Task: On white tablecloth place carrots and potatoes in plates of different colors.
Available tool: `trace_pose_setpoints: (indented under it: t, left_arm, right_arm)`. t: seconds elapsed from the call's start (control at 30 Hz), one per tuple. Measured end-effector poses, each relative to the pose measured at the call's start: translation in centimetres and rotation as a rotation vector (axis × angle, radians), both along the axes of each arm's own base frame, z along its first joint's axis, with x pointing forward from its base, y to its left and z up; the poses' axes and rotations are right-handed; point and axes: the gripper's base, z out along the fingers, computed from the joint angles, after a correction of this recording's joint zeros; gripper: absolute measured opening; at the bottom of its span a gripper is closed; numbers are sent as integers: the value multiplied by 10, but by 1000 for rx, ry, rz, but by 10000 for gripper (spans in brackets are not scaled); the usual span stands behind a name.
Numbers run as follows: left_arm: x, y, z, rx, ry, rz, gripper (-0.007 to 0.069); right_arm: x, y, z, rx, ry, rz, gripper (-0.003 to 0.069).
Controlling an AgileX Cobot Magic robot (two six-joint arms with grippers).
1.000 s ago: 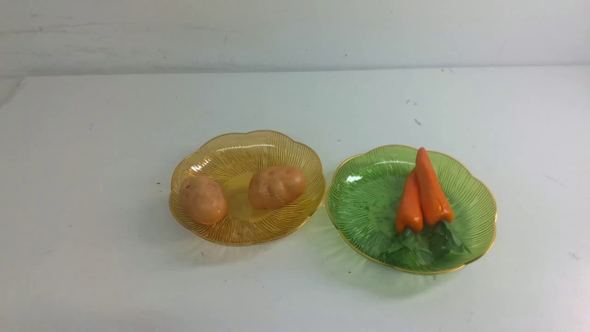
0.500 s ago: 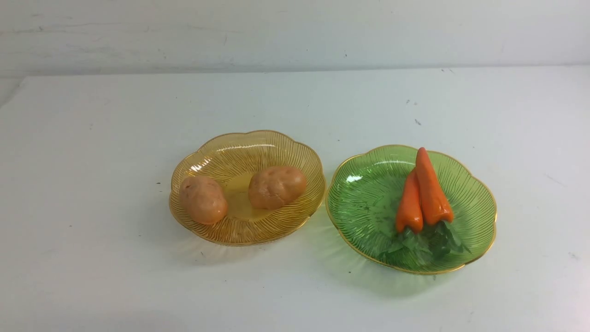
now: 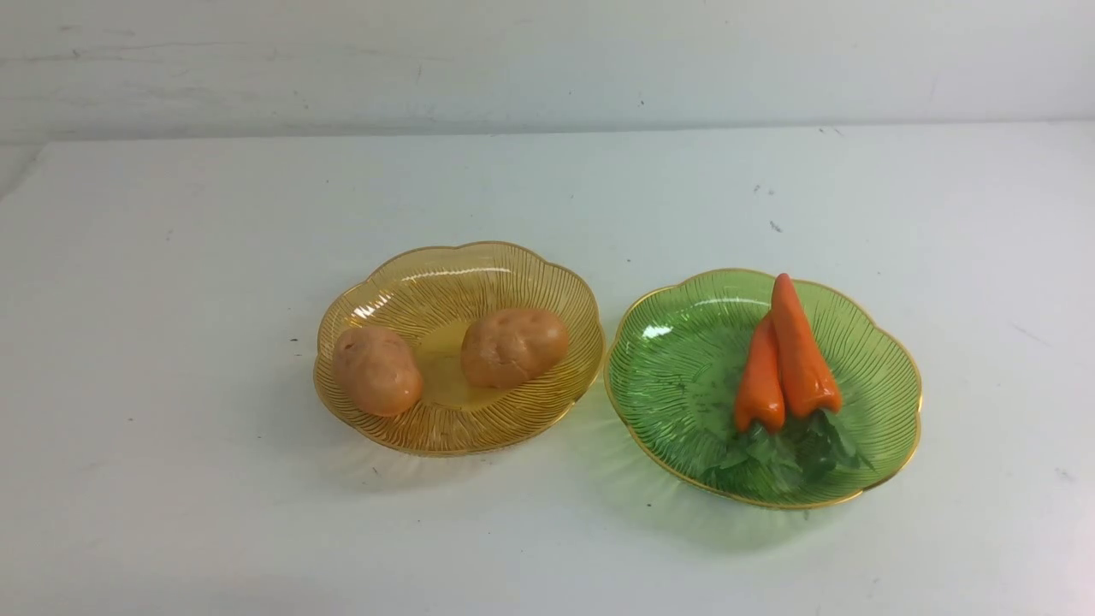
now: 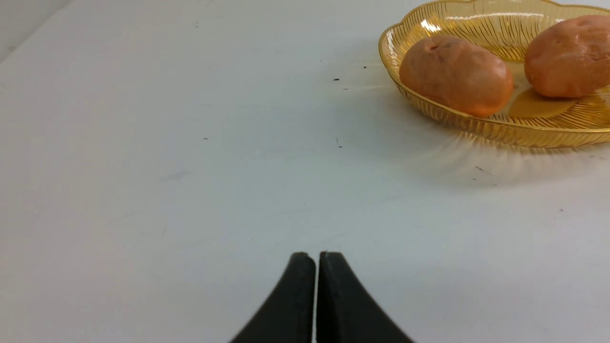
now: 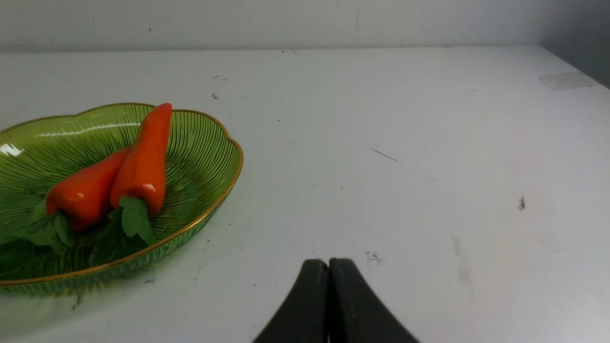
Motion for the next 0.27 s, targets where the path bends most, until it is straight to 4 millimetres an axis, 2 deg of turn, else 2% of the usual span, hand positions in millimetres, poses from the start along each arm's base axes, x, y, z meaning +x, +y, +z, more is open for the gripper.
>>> trace_pose_setpoints:
  t: [0.27]
  left_arm:
    - [0,0,0,0,0,0,-4]
  right_arm:
    - [0,0,0,-1,0,0,-15]
